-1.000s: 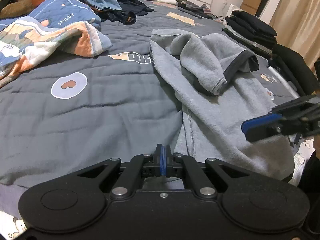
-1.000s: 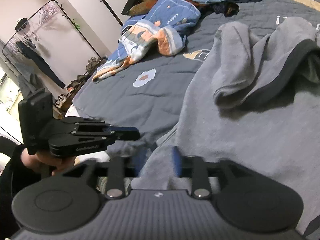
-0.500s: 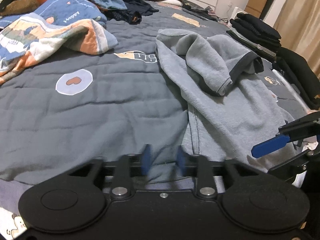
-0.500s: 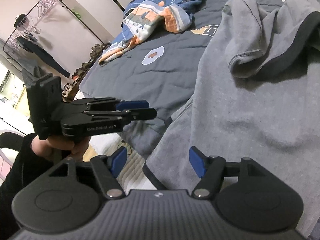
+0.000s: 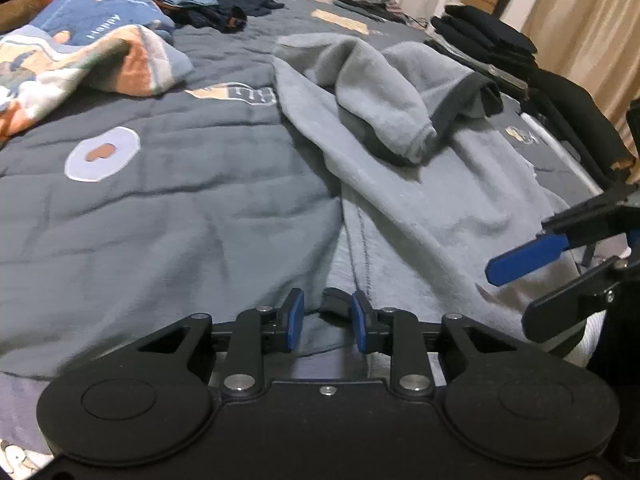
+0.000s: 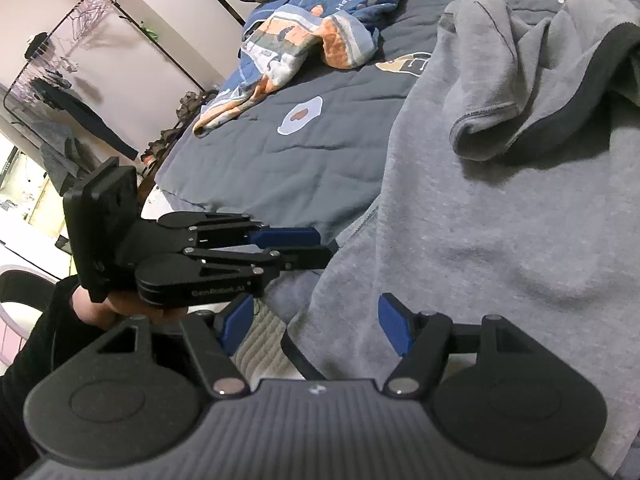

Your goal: Fold clothes

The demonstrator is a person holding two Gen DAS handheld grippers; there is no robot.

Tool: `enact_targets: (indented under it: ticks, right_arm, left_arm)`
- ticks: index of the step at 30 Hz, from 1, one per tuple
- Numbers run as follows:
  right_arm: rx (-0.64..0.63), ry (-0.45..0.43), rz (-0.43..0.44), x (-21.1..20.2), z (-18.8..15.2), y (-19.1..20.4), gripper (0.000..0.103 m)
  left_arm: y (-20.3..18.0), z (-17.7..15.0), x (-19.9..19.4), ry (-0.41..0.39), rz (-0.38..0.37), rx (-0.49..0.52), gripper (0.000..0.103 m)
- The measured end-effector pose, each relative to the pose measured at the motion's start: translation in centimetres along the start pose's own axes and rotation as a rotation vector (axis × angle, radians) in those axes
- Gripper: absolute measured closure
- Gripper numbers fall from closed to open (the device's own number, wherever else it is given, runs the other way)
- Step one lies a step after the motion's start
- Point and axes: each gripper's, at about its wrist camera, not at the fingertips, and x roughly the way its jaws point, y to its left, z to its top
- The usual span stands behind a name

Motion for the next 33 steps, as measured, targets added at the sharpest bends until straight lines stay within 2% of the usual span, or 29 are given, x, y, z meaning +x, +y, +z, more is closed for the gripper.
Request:
enact_targets:
  ticks: [6, 11, 15, 22, 26, 29, 31, 33]
  right_arm:
    - [-0.004, -0.005, -0.003, 0.0, 0.0, 0.1, 0.035]
    - [-0.006, -0.006, -0.004, 0.0, 0.0, 0.0, 0.035]
    - [-0.003, -0.01, -0.006, -0.1, 0.0, -0.1, 0.035]
    - [0.001, -0.016, -0.01, -0.1, 0.1, -0.3, 0.035]
    - [0.003, -0.017, -0.012, -0.1, 0.1, -0.3, 0.035]
    - [0.004, -0.018, -0.014, -0.1, 0.1, -0.3, 0.035]
    - [0.005, -0.018, -0.015, -0.2, 0.1, -0.3, 0.035]
    - [0.006, -0.019, -0.016, -0.2, 0.1, -0.3, 0.035]
  left_arm:
    - [-0.2, 0.2, 0.8, 0.006, -0.007, 0.002, 0.078]
    - [-1.4, 0.1, 1.6, 0.027, 0.015, 0.068, 0.08]
    - [-1.0, 0.2, 2.3, 0.052, 0.022, 0.025, 0.08]
    - [-0.6, 0.3, 2.7, 0.065, 0.014, 0.015, 0.079]
    - [-1.0, 0.0, 2.8, 0.048, 0.026, 0.044, 0.078]
    - [-0.6, 0.2, 2.7, 0.054, 0.018, -0.007, 0.078]
    - [-0.5, 0.3, 2.7, 0.057, 0.018, -0.027, 0.081]
    - [-0.7, 0.3, 2.5, 0.054, 0.012, -0.024, 0.089]
